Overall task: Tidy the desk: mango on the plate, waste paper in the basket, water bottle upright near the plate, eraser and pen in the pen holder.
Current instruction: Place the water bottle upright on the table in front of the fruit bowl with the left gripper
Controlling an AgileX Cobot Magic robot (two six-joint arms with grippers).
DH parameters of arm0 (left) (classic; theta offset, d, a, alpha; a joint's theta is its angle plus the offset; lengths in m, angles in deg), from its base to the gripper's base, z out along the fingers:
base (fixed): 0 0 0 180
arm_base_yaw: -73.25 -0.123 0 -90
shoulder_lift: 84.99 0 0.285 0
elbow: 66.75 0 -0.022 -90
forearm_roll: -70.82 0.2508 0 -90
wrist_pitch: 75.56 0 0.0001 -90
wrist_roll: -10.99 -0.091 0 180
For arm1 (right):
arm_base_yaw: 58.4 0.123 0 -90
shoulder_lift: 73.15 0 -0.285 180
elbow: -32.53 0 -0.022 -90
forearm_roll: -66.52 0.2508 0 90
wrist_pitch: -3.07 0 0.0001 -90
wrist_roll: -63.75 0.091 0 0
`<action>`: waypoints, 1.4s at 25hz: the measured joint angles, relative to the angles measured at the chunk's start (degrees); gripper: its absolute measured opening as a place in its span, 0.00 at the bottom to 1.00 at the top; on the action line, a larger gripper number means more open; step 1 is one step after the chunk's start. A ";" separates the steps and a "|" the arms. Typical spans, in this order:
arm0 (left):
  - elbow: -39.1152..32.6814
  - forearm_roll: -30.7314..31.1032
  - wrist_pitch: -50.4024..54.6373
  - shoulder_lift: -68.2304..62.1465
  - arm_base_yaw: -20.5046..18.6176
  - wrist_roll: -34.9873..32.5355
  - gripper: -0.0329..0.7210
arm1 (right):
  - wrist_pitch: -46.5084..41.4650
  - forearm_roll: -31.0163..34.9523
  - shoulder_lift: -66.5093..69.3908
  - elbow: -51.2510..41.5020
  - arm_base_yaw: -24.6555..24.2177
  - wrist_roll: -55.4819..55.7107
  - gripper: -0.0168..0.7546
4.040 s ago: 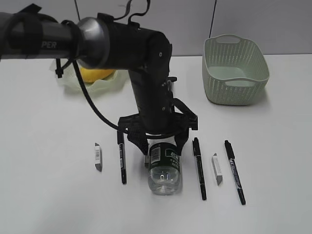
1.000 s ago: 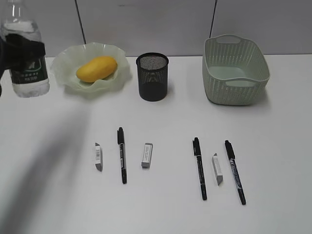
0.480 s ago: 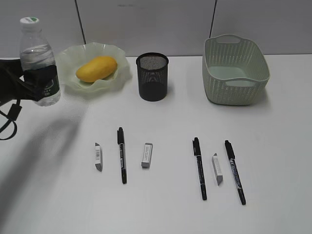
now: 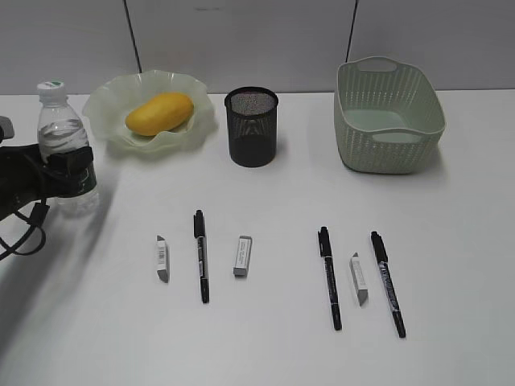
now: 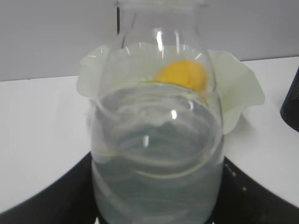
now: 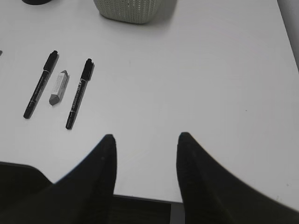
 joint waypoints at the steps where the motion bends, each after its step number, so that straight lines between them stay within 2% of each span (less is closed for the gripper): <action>1: 0.21 0.06 -0.65 -0.44 0.00 0.00 0.69 | 0.00 -0.11 0.00 0.00 0.00 0.15 0.47; 11: 0.66 2.40 -2.59 -1.67 0.00 -0.19 0.69 | 0.04 -0.05 0.00 0.00 0.00 0.88 0.47; 16: 0.66 2.46 -2.26 -1.67 0.00 -0.19 0.82 | 0.04 -0.05 0.00 0.00 0.00 0.88 0.47; 24: -1.70 1.50 -1.44 2.41 0.00 -0.19 0.84 | 0.04 -0.05 0.00 0.00 0.00 0.88 0.47; 31: -8.22 2.26 17.74 18.86 0.00 -0.19 0.84 | 0.04 -0.07 0.00 0.00 0.00 0.88 0.47; 35: -8.80 2.51 33.87 32.13 0.00 -0.13 0.84 | 0.04 -0.02 0.00 0.00 0.00 0.88 0.47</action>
